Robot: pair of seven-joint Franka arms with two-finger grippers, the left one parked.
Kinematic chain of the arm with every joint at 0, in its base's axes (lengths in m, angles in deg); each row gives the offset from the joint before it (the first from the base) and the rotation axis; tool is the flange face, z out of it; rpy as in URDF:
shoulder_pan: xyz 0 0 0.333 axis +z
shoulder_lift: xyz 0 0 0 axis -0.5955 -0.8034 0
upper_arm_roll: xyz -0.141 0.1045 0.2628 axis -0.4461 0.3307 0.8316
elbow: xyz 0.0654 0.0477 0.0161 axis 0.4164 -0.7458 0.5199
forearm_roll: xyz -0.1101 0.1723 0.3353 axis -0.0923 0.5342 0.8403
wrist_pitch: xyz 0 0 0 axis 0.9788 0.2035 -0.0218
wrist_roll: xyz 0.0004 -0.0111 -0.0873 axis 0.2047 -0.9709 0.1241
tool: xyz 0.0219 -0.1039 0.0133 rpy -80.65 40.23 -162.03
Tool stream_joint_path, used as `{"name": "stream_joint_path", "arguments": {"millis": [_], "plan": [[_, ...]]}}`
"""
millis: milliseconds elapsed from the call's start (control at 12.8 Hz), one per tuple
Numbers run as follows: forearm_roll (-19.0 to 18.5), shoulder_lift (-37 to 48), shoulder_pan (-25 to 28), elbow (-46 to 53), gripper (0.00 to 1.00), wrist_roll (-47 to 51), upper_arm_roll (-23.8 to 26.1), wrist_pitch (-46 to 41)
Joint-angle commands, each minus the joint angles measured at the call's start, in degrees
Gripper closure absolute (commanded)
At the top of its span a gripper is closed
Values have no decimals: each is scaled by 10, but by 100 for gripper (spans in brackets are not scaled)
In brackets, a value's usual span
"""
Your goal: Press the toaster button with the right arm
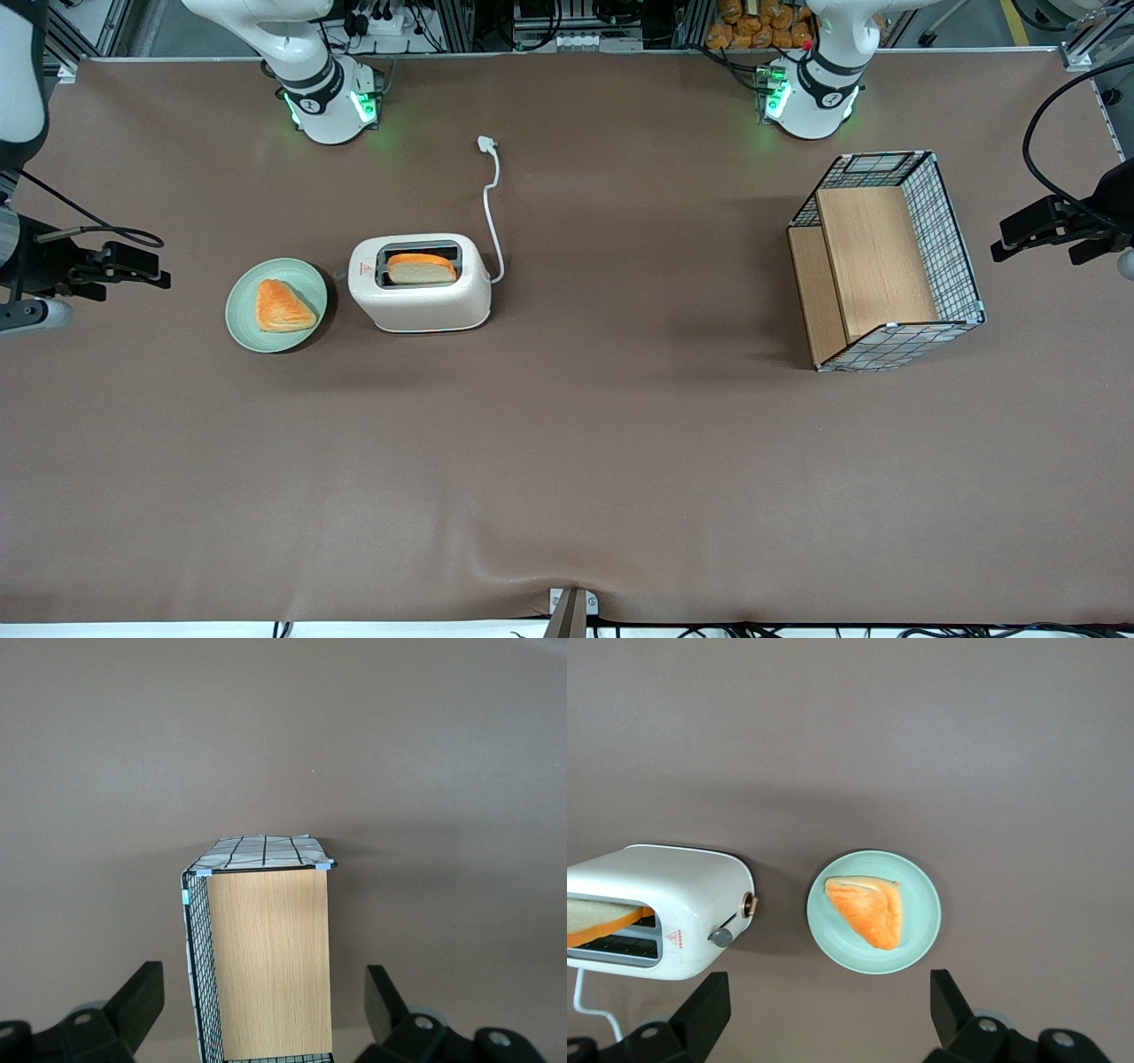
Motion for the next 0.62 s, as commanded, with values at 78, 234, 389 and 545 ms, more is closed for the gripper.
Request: {"name": "stream_joint_path", "arguments": {"millis": [78, 234, 389, 545], "plan": [[-30, 0, 5, 36, 0, 14, -1, -43], [-68, -3, 4, 83, 0, 10, 0, -67], [-75, -5, 5, 98, 0, 12, 0, -67], [-78, -4, 5, 101, 0, 14, 0, -71]]}}
